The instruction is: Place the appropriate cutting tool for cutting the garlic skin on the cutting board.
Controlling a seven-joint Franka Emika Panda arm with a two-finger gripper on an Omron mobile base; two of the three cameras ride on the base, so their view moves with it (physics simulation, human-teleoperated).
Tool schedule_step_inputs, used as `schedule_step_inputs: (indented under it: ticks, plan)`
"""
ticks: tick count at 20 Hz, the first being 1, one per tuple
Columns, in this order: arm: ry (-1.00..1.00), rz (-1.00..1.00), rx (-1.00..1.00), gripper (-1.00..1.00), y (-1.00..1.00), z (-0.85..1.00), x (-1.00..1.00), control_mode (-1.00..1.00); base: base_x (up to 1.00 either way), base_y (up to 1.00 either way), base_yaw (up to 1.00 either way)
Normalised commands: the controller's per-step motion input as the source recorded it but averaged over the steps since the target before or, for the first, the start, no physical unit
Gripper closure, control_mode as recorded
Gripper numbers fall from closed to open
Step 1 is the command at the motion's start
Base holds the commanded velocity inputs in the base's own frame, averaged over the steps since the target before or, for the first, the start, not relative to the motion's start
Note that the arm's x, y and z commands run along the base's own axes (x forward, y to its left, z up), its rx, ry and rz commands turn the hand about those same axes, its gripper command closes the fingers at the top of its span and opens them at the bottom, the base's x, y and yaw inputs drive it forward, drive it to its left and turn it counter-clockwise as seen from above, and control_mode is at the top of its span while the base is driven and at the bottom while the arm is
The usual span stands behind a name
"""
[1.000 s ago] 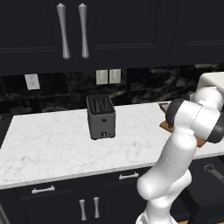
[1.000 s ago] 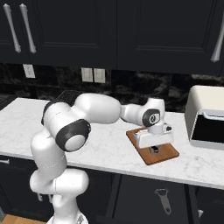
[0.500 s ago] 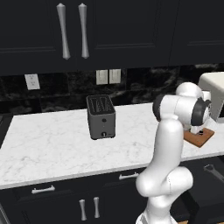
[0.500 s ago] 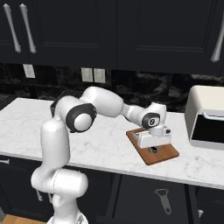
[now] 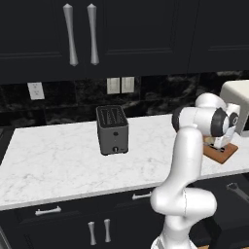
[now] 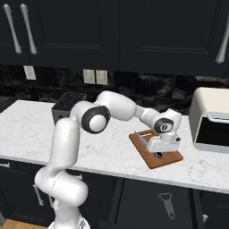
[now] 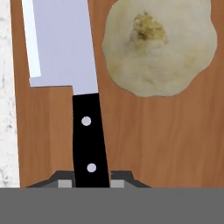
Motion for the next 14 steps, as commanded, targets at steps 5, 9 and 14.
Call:
schedule_step_inputs:
  ticks: [5, 9, 14]
  plan:
    - [0.00, 0.00, 0.00, -1.00, 0.02, -0.26, 0.04, -1.00, 0.00, 0.00, 0.00]
    - [0.00, 0.00, 0.00, -1.00, 0.36, -0.06, -0.13, -1.00, 0.00, 0.00, 0.00]
    - [-0.02, 0.00, -0.04, -1.00, 0.28, 0.00, -0.19, -1.00, 0.00, 0.00, 0.00]
